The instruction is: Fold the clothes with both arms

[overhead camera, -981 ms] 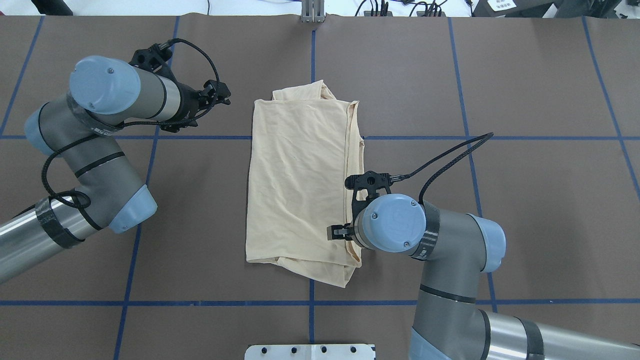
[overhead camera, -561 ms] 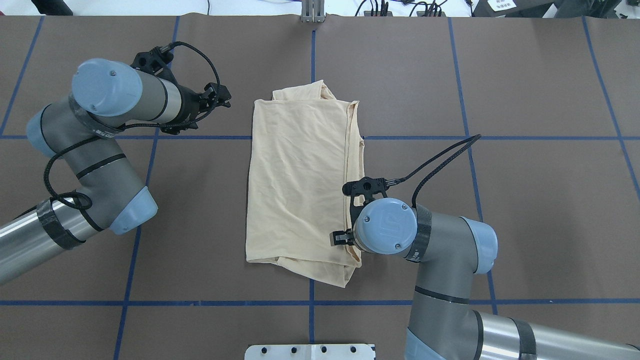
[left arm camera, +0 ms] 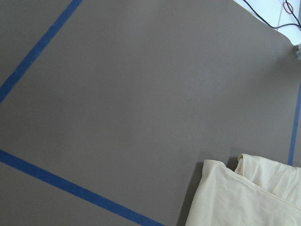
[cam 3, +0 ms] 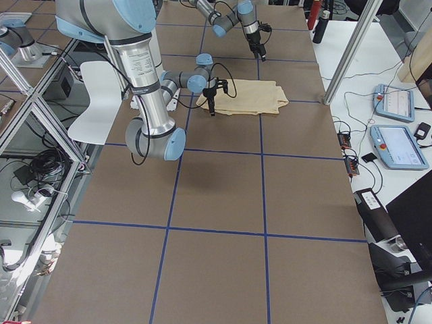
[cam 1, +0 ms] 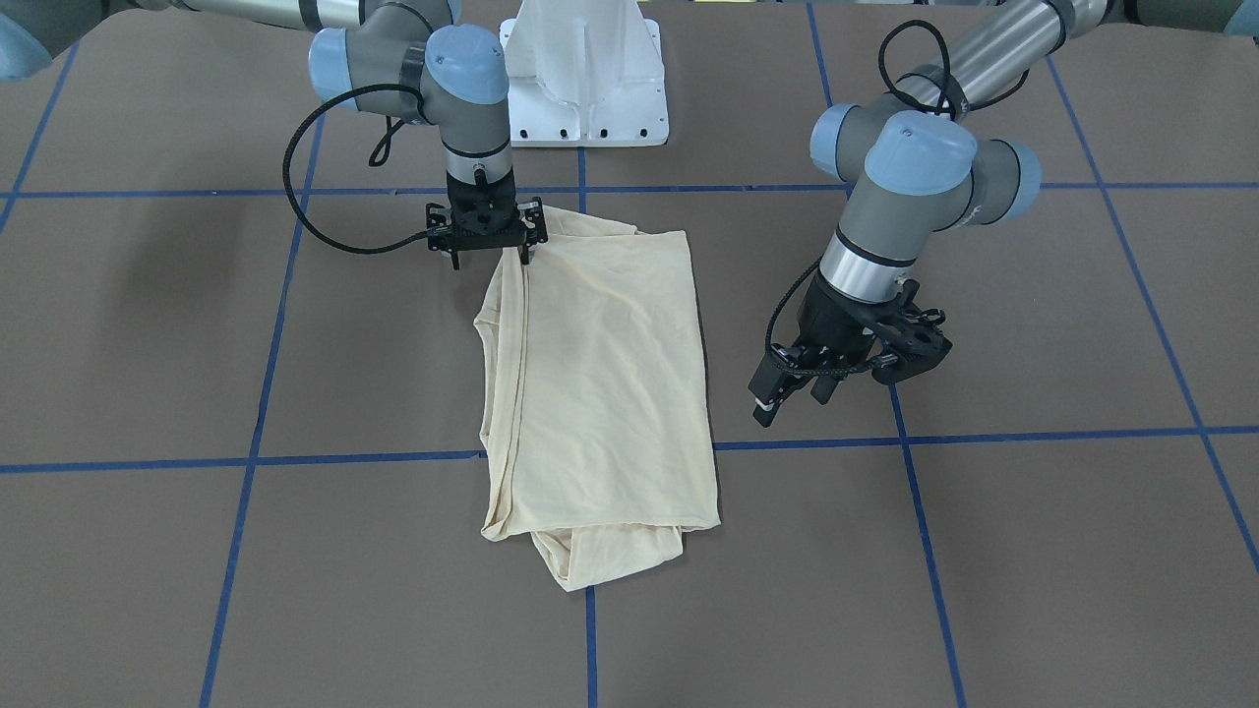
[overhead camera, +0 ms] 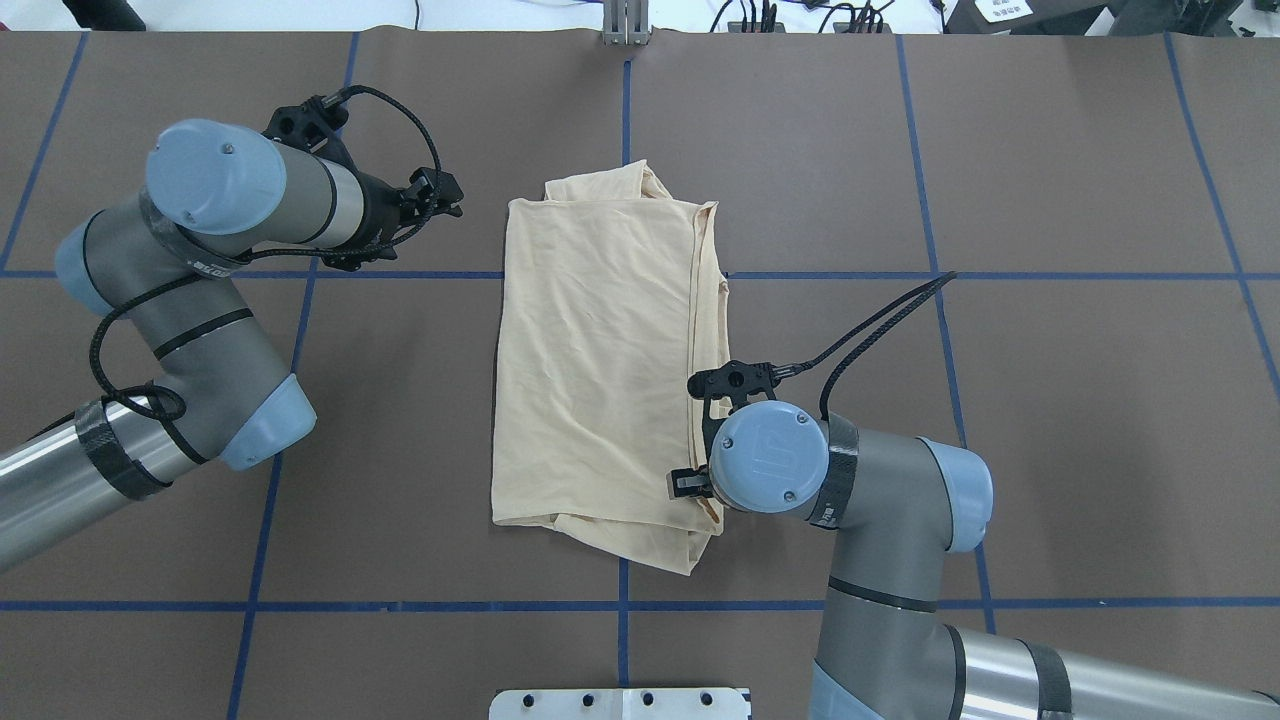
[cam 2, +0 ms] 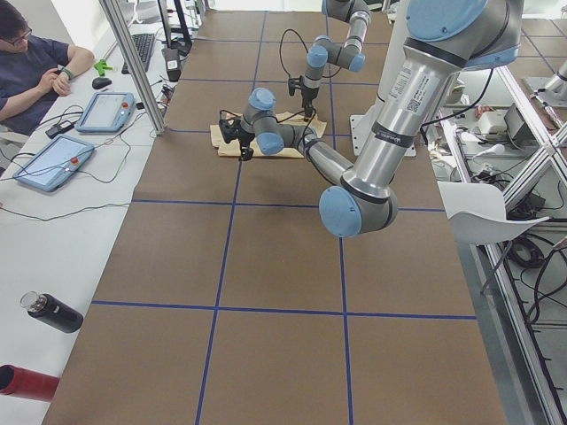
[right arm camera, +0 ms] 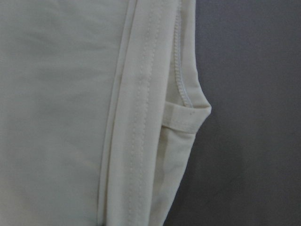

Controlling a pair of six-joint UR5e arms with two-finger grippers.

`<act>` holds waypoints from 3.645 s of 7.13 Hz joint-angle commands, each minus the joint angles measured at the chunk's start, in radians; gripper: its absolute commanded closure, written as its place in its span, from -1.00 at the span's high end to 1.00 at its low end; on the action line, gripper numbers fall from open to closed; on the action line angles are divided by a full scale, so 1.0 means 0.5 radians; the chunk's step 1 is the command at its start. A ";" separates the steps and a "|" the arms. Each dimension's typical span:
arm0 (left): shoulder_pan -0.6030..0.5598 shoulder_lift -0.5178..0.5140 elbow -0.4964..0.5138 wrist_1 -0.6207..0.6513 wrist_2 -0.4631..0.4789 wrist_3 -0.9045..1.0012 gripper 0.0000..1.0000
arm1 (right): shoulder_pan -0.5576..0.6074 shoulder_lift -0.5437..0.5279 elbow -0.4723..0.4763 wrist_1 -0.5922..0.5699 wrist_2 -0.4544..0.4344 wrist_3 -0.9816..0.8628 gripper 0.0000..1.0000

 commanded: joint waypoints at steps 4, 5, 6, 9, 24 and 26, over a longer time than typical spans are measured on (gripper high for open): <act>0.004 -0.015 -0.009 0.012 0.000 -0.003 1.00 | 0.078 -0.189 0.169 -0.084 0.031 -0.118 1.00; 0.004 -0.015 -0.006 0.012 0.000 -0.003 1.00 | 0.081 -0.257 0.236 -0.088 0.031 -0.121 1.00; 0.004 -0.012 -0.006 0.012 0.000 0.000 1.00 | 0.084 -0.251 0.280 -0.112 0.040 -0.139 1.00; 0.004 -0.003 -0.003 0.006 0.000 0.003 1.00 | 0.127 0.006 0.152 -0.119 0.015 -0.258 1.00; 0.004 -0.012 -0.003 0.006 0.000 0.000 1.00 | 0.090 0.074 -0.067 -0.125 0.162 -0.302 1.00; 0.004 -0.021 -0.006 0.006 0.000 -0.003 1.00 | 0.108 0.004 -0.045 -0.116 0.169 -0.317 1.00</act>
